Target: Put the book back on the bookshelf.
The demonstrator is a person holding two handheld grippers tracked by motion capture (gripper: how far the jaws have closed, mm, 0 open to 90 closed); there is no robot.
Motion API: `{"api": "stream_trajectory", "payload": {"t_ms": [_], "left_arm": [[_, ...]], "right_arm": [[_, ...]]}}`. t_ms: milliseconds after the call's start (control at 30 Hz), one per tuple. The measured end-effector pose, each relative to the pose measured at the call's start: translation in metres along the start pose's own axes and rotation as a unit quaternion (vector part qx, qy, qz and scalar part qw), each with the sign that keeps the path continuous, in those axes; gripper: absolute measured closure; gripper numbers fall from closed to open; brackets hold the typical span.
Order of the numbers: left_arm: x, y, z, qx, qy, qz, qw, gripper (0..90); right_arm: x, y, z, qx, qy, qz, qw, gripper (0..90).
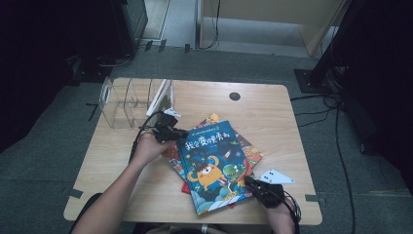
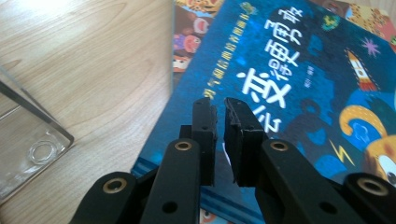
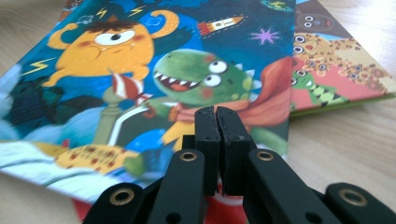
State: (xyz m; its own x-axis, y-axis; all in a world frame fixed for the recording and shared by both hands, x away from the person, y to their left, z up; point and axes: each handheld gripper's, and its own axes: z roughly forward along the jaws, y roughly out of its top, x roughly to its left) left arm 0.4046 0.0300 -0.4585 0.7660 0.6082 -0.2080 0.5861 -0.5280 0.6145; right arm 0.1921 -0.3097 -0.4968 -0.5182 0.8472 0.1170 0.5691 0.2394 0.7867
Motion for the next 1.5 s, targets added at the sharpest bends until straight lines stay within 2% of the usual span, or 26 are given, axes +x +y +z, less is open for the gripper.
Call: {"api": "stream_trajectory", "payload": {"t_ms": [33,100,167,233,267,333,500,667,867,967,1100,1300,1500], "left_arm": [[-0.001,0.000,0.000,-0.001,0.000,0.000,1.0000,82.7],[-0.002,-0.001,0.001,0.010,-0.001,0.008,0.9999,83.1],[-0.002,-0.002,0.001,0.011,-0.006,0.007,0.9999,83.2],[-0.001,-0.004,0.001,-0.001,-0.006,0.000,1.0000,83.4],[0.000,-0.006,0.000,-0.008,-0.011,-0.011,0.9998,83.8],[0.001,-0.008,0.000,-0.007,-0.014,-0.019,0.9997,84.1],[0.000,-0.010,-0.003,-0.008,-0.011,-0.015,0.9998,83.7],[0.001,-0.011,-0.002,-0.003,-0.008,-0.012,0.9999,83.4],[0.001,-0.011,-0.003,-0.003,-0.004,-0.011,0.9999,83.4],[0.002,-0.011,-0.005,-0.005,-0.003,-0.013,0.9999,83.2],[0.003,-0.011,-0.006,-0.010,-0.004,-0.016,0.9998,83.2],[0.004,-0.012,-0.006,-0.005,-0.003,-0.015,0.9999,82.9],[0.008,-0.013,-0.009,-0.005,0.004,-0.023,0.9997,80.8]], "right_arm": [[0.003,-0.002,-0.002,0.000,-0.003,0.001,1.0000,87.9],[0.007,-0.004,-0.004,-0.001,-0.006,-0.002,1.0000,88.0],[0.010,-0.007,-0.007,-0.002,-0.011,0.000,0.9999,88.0],[0.013,-0.010,-0.009,-0.003,-0.014,0.000,0.9999,87.9],[0.014,-0.011,-0.010,-0.003,-0.016,0.004,0.9999,88.0],[0.016,-0.014,-0.012,-0.006,-0.021,0.010,0.9997,88.0],[0.019,-0.019,-0.020,-0.003,-0.035,0.023,0.9991,88.0],[0.023,-0.024,-0.025,-0.005,-0.046,0.022,0.9987,87.9],[0.022,-0.027,-0.030,-0.004,-0.054,0.035,0.9979,88.0],[0.023,-0.029,-0.032,-0.002,-0.058,0.035,0.9977,89.0],[0.024,-0.032,-0.032,0.016,-0.063,0.048,0.9967,90.0],[0.022,-0.032,-0.030,0.012,-0.066,0.041,0.9969,90.0],[0.015,-0.029,-0.030,0.010,-0.071,0.052,0.9961,90.0]]}}
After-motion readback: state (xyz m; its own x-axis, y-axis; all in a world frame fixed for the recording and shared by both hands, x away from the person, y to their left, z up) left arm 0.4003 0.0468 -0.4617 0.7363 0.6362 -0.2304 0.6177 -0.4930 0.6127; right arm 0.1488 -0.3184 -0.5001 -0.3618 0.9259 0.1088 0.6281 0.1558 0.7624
